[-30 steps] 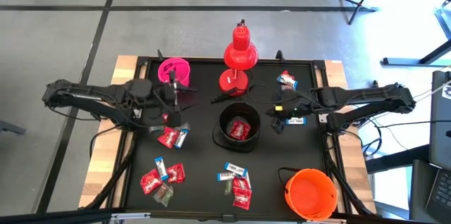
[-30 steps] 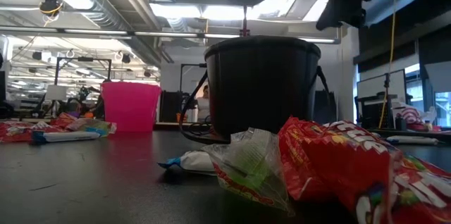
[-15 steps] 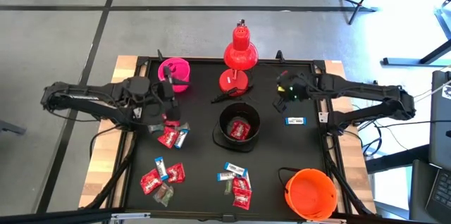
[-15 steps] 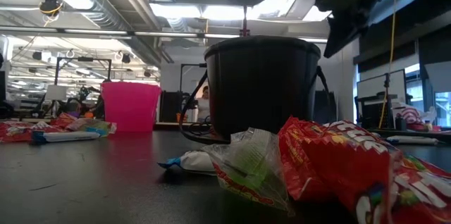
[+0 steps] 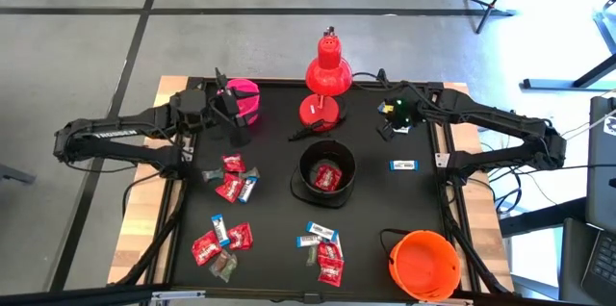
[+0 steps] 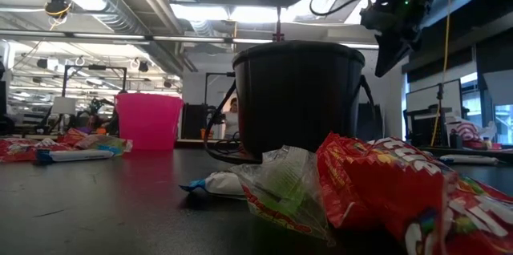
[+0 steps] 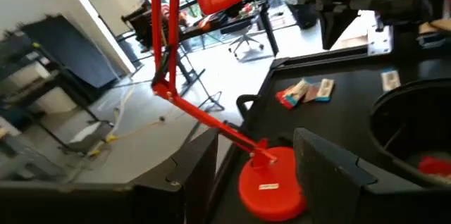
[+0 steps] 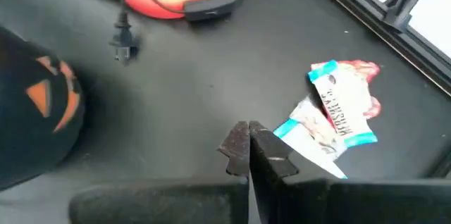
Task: Organize candy in baskets
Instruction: Put the red candy into the black bucket
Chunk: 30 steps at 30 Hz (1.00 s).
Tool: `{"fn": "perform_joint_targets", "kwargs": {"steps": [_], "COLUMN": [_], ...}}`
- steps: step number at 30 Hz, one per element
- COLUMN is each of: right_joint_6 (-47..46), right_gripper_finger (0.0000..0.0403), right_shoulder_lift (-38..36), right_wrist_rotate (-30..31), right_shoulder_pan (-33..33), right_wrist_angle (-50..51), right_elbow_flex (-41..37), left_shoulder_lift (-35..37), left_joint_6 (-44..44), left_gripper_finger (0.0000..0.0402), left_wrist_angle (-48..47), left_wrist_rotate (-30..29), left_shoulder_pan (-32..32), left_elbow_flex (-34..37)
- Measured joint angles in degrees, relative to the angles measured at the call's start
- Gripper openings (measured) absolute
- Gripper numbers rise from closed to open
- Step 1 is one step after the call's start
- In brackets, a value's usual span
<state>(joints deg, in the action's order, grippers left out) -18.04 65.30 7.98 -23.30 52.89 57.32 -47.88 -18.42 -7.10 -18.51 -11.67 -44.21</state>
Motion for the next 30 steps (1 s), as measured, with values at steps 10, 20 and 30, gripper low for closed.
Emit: {"fn": "perform_joint_targets", "kwargs": {"steps": [10, 20, 30], "right_joint_6": [-0.8, -2.6, 1.9], "right_gripper_finger": [0.0001, 0.0001, 0.0001], "right_shoulder_lift": [0.1, 0.1, 0.1], "right_wrist_rotate": [-2.4, -0.6, 0.1], "right_shoulder_pan": [2.5, 2.4, 2.5], "right_wrist_angle": [2.0, 1.0, -4.7], "right_elbow_flex": [0.0, 0.0, 0.0], "left_shoulder_lift": [0.0, -0.5, -7.7], "left_joint_6": [12.5, 32.3, 46.7], "left_gripper_finger": [0.0179, 0.0179, 0.0179], "left_wrist_angle": [-5.9, -30.3, -46.5], "left_wrist_rotate": [5.8, 7.9, 13.1], "left_shoulder_pan": [0.9, 4.2, 6.8], "left_elbow_flex": [0.0, 0.0, 0.0]}}
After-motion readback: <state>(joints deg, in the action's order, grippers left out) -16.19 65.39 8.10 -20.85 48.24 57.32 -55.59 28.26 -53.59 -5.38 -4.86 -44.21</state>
